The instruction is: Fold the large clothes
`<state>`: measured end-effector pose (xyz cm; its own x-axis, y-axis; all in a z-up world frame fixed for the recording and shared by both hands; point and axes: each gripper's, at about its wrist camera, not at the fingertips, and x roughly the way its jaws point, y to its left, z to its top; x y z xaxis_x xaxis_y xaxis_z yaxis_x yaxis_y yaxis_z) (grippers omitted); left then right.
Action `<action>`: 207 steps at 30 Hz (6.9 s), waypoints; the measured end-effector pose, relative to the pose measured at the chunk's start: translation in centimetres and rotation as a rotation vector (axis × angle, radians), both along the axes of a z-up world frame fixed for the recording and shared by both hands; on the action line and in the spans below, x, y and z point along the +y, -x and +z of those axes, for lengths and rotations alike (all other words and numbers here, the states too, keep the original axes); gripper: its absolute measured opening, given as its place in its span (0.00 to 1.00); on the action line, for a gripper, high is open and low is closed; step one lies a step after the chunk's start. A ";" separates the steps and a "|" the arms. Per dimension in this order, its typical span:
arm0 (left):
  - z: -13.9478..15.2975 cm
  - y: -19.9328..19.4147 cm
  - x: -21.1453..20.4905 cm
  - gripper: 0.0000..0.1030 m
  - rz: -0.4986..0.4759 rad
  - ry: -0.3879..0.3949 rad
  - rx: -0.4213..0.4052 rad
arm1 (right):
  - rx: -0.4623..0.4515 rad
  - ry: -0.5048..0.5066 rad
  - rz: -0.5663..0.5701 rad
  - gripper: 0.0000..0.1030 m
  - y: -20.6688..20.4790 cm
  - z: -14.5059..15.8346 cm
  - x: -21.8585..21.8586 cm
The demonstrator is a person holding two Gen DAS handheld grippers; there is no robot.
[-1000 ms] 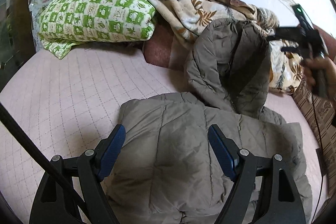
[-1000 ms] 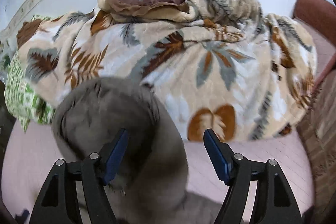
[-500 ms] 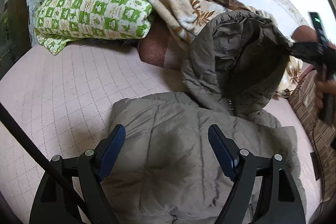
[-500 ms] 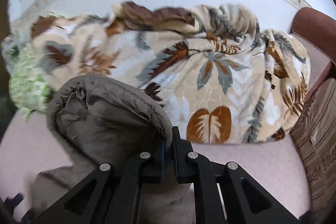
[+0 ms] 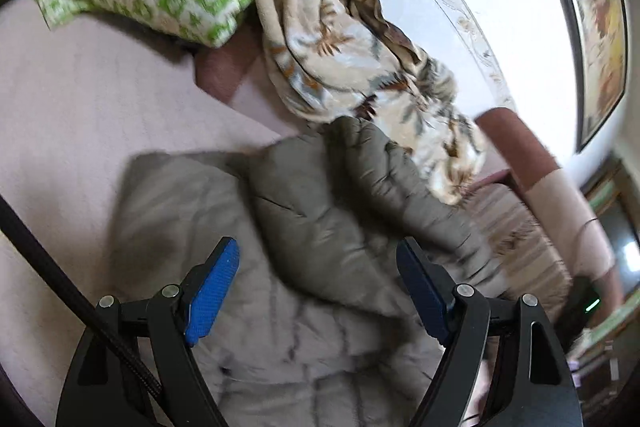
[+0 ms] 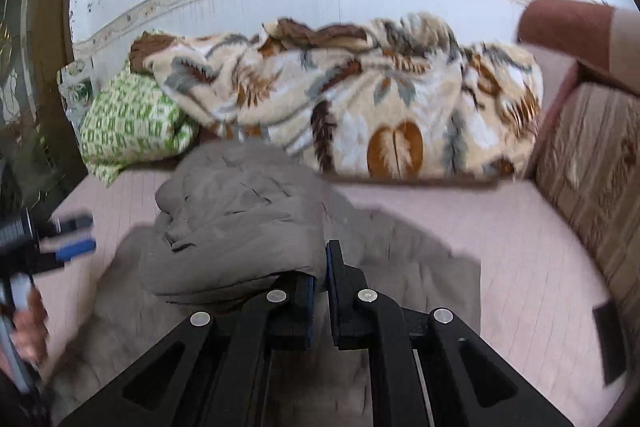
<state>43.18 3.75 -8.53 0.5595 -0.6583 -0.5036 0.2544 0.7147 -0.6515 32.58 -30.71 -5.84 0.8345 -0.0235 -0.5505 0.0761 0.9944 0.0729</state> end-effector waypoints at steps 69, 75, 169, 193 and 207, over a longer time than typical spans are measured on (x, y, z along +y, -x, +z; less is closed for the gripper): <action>-7.9 1.0 -11.8 0.73 -0.087 -0.724 -0.120 | 0.306 -0.198 0.031 0.47 -3.9 -11.7 -1.9; -8.0 1.3 -12.0 0.73 -0.079 -0.736 -0.135 | 0.308 -0.185 0.032 0.48 -4.0 -11.8 -1.9; -8.2 2.5 -12.8 0.77 -0.037 -0.758 -0.240 | 0.258 -0.083 0.097 0.62 -4.1 -10.8 0.8; -8.5 2.3 -12.7 0.83 -0.031 -0.772 -0.244 | 0.260 -0.063 0.101 0.65 -4.2 -11.2 1.2; -4.8 5.6 -11.9 0.82 -0.019 -0.742 -0.289 | 0.214 -0.208 0.081 0.66 -0.1 -7.4 -1.4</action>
